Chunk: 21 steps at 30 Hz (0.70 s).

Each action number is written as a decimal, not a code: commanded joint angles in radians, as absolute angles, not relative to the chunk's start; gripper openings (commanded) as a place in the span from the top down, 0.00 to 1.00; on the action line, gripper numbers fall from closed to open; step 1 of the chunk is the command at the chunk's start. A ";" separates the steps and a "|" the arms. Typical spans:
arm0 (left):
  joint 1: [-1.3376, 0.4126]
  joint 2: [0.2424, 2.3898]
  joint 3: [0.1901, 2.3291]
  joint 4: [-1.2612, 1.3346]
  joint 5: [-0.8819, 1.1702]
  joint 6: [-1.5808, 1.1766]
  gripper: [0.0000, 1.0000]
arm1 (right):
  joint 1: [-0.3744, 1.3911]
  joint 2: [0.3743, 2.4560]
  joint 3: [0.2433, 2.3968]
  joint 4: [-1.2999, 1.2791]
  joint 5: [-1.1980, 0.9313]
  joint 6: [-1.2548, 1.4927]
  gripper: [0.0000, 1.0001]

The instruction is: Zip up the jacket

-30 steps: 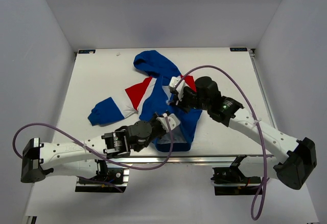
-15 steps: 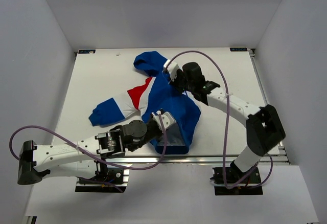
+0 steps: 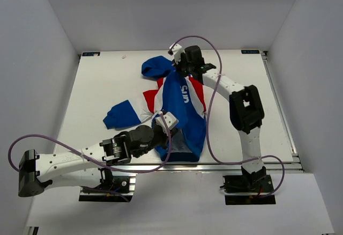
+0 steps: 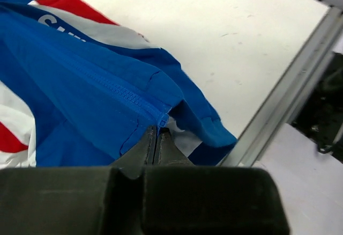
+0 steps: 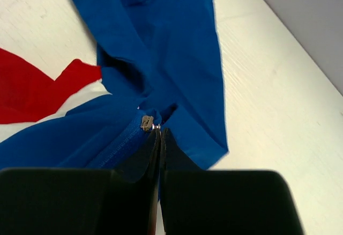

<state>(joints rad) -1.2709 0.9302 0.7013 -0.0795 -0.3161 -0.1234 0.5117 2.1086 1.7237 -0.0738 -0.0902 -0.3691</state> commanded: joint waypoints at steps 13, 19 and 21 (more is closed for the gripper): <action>-1.333 0.972 0.640 -0.150 -0.110 -0.376 0.80 | 0.434 2.070 1.722 0.003 -0.162 -0.313 0.50; -1.332 1.051 0.767 -0.411 -0.114 -0.407 0.02 | 0.434 1.924 1.696 -0.080 -0.169 -0.216 0.11; -1.331 1.031 0.772 -0.419 -0.150 -0.422 0.02 | 0.433 1.895 1.704 -0.113 -0.109 -0.174 0.11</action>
<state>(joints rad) -1.3308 1.0676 0.7139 -0.3294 -0.1467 -0.3805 0.4160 1.9873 1.6844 -0.1139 -0.1596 -0.2451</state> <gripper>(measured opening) 0.976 0.893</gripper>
